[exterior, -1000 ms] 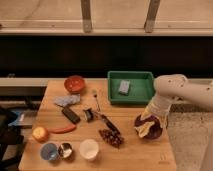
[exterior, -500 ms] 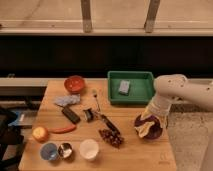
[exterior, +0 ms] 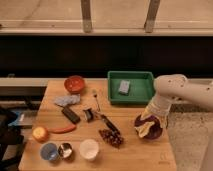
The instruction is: Place banana in red bowl
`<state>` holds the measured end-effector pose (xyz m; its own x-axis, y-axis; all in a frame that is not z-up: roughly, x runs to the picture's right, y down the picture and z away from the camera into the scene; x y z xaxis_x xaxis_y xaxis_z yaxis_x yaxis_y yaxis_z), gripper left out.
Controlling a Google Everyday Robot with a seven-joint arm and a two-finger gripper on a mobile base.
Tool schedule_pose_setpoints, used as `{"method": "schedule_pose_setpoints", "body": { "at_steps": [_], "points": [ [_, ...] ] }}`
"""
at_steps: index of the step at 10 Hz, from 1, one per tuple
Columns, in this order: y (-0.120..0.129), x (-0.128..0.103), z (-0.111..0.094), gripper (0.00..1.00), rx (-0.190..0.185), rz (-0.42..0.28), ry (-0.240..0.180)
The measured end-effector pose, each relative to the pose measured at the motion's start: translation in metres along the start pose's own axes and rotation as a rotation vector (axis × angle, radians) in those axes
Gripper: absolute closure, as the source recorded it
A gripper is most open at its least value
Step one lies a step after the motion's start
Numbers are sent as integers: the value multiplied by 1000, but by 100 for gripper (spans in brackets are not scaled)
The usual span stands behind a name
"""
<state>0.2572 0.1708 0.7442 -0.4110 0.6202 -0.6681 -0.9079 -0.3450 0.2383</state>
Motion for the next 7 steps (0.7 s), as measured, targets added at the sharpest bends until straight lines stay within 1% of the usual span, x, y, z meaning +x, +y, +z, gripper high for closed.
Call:
{"method": "schedule_pose_setpoints", "body": {
  "at_steps": [3,5,6,7],
  "points": [
    [0,0,0,34,0,2,6],
    [10,0,13,34,10,-3,20],
    [17,-1,20,34,11,-4,21],
    [18,-1,22,34,15,-4,21]
  ]
}}
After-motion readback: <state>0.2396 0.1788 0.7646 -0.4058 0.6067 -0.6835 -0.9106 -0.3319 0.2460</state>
